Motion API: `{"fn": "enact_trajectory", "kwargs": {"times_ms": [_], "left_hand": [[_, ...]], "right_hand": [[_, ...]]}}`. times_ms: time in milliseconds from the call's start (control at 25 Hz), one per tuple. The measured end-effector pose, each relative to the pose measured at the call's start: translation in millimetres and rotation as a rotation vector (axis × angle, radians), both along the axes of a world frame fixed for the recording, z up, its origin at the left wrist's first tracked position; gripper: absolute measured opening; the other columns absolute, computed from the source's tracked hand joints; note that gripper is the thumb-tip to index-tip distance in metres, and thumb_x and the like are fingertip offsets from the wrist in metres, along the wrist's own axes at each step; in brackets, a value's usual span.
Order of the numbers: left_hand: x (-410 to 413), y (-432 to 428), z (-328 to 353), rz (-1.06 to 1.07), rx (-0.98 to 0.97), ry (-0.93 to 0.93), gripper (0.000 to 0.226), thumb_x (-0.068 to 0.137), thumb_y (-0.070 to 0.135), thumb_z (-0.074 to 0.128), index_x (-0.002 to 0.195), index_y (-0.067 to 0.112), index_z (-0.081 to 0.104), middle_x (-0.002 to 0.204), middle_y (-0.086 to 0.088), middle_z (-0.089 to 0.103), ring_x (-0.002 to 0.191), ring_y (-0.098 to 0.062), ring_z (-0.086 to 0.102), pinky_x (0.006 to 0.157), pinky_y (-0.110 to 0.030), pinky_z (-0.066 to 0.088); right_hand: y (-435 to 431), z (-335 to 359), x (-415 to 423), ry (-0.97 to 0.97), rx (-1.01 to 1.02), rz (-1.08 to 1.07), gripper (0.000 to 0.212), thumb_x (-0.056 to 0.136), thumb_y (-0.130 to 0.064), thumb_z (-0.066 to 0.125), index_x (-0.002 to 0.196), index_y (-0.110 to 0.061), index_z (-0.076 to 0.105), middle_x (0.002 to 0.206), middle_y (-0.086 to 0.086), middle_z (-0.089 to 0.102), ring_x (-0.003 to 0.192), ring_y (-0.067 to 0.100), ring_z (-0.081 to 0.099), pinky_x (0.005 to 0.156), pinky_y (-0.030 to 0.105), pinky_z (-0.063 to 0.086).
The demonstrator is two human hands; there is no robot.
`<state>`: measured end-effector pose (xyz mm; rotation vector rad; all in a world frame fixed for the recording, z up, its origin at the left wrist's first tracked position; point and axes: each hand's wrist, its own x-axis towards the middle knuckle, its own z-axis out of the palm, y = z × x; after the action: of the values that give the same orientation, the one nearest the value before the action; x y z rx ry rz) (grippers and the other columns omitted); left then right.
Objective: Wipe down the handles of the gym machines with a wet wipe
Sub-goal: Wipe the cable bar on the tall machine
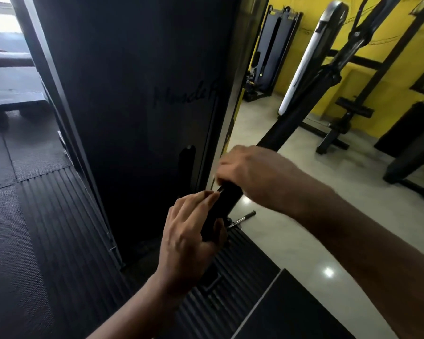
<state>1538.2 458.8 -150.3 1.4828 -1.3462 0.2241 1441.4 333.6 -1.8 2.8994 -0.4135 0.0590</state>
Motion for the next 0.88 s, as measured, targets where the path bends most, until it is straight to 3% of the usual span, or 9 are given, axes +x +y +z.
{"fn": "enact_trajectory", "kwargs": {"times_ms": [120,320,400,520,600,720,800,880], "left_hand": [[-1.1,-4.5,6.5,-0.011,0.013,0.029,0.044,0.083,0.023,0.063,0.124,0.009,0.064,0.122,0.001,0.063,0.112,-0.018,0.057,0.086,-0.045,0.051],[-2.4,-9.7,14.5,-0.015,0.036,0.032,0.052,0.078,0.030,0.059,0.124,0.008,0.065,0.120,-0.003,0.064,0.112,-0.020,0.056,0.086,-0.047,0.053],[-2.6,-13.9,16.7,-0.022,0.021,0.021,0.050,0.078,0.028,0.059,0.123,0.008,0.065,0.120,-0.002,0.065,0.112,-0.019,0.057,0.086,-0.047,0.053],[-2.7,-12.3,14.6,-0.030,0.024,0.011,0.049,0.080,0.028,0.059,0.124,0.006,0.065,0.120,-0.004,0.065,0.111,-0.022,0.059,0.086,-0.046,0.052],[4.2,-13.4,15.0,-0.036,0.026,0.003,0.047,0.080,0.024,0.058,0.124,0.008,0.065,0.121,-0.001,0.065,0.111,-0.019,0.058,0.087,-0.044,0.051],[9.5,-20.4,18.6,-0.029,0.047,0.014,0.045,0.083,0.024,0.056,0.125,0.010,0.064,0.122,0.000,0.064,0.113,-0.014,0.056,0.089,-0.041,0.051],[8.9,-23.6,21.8,-0.039,0.054,0.014,0.043,0.086,0.027,0.056,0.125,0.009,0.064,0.122,-0.001,0.064,0.113,-0.012,0.054,0.090,-0.039,0.051],[10.4,-26.7,23.8,-0.042,0.047,0.006,0.042,0.088,0.027,0.056,0.125,0.008,0.063,0.121,-0.002,0.064,0.113,-0.012,0.054,0.092,-0.035,0.050]], "right_hand": [[-12.2,13.7,-4.9,-0.118,-0.060,-0.197,0.021,0.092,-0.013,0.061,0.107,-0.027,0.064,0.100,-0.006,0.061,0.090,0.011,0.055,0.084,0.032,0.053],[4.2,0.7,7.3,0.029,0.048,-0.098,0.014,0.094,-0.019,0.061,0.102,-0.031,0.062,0.094,-0.012,0.053,0.091,0.009,0.053,0.083,0.030,0.051],[-8.6,11.1,7.5,0.013,-0.016,-0.185,0.017,0.091,-0.018,0.064,0.102,-0.031,0.062,0.096,-0.009,0.056,0.091,0.012,0.053,0.083,0.035,0.053],[-10.8,3.7,-3.6,-0.013,-0.084,-0.095,0.021,0.092,-0.014,0.059,0.108,-0.027,0.065,0.103,-0.006,0.061,0.099,0.014,0.053,0.088,0.034,0.051],[-9.8,-15.5,-17.4,-0.343,-0.106,-0.159,0.030,0.090,-0.003,0.055,0.113,-0.017,0.069,0.109,0.001,0.065,0.103,0.019,0.054,0.085,0.034,0.053],[1.2,-63.0,-23.5,-0.873,-0.054,-0.348,0.034,0.087,0.004,0.065,0.120,-0.008,0.067,0.114,0.008,0.063,0.103,0.020,0.056,0.082,0.023,0.050],[29.9,-98.5,-9.6,-1.200,0.196,-0.405,0.030,0.092,-0.002,0.064,0.121,-0.008,0.064,0.118,0.003,0.063,0.108,0.013,0.060,0.086,0.022,0.053],[53.2,-112.0,6.4,-1.554,0.610,-0.532,0.028,0.093,-0.008,0.064,0.119,-0.017,0.062,0.120,-0.007,0.065,0.113,0.006,0.062,0.091,0.029,0.056]]}}
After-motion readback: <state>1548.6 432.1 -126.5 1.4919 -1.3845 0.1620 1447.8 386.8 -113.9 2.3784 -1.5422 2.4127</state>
